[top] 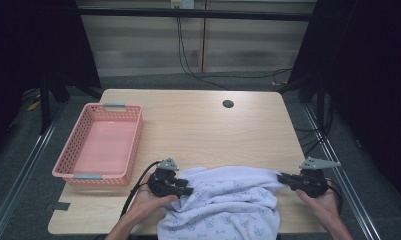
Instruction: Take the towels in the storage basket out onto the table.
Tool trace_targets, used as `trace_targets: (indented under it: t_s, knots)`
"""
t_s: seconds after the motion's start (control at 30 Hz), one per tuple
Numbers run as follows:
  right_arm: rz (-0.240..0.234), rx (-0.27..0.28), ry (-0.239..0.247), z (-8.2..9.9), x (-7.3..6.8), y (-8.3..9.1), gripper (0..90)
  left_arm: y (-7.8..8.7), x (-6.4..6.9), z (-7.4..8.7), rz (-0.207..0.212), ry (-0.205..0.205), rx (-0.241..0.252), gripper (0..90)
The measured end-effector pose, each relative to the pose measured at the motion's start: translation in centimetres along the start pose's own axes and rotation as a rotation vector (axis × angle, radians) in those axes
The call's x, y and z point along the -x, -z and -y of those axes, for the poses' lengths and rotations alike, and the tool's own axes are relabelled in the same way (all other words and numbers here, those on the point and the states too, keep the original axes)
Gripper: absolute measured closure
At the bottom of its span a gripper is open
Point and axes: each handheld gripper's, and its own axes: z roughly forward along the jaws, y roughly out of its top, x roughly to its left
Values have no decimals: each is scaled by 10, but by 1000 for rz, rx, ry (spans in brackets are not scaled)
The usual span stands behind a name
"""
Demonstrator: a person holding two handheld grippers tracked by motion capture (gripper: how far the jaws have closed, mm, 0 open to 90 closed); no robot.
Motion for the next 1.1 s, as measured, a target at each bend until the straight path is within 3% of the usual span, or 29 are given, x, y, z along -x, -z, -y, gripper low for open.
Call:
trace_targets:
  t_s: [0.1,0.17,0.2,0.27,0.33,0.43,0.57,0.67,0.77,0.8,0.83,0.87,0.97,1.03,1.1]
  knots:
    - [3,-9,-16,1,3,-4,857,2,-8,-12,-6,15,69,552]
    - [5,-11,-14,-2,4,-8,856,2,-14,-19,-6,27,90,551]
    - [5,-9,-22,-3,4,-9,856,1,-19,-23,2,53,122,552]
    - [-8,-8,-20,-7,4,-14,855,-3,-25,-31,2,79,130,599]
    - [-12,-8,-19,-9,4,-18,855,-9,-29,-38,-53,30,81,639]
    - [-17,-14,-6,-11,2,-21,854,-17,-37,-37,-81,40,63,669]
    - [-21,-24,6,-11,1,-23,853,-25,-48,-31,-140,55,28,623]
    - [-20,-23,1,-11,1,-23,853,-28,-46,-30,-104,45,35,565]
    - [-22,-21,-4,-11,2,-23,852,-30,-35,-30,-79,-13,-6,574]
    - [-26,-18,-1,-11,3,-23,853,-30,-31,-29,-84,-32,-18,647]
    - [-26,-20,-8,-11,3,-24,853,-31,-29,-28,-51,-38,-28,736]
    - [-27,-22,-11,-12,2,-24,854,-30,-27,-26,-59,-36,-34,810]
    - [-36,-14,-3,-15,1,-23,855,-23,-27,-26,-89,-18,4,856]
    - [-41,13,0,-19,1,-20,855,-6,-30,-29,-98,8,88,860]
    - [-38,42,-4,-24,2,-15,856,8,-32,-33,-110,12,136,861]
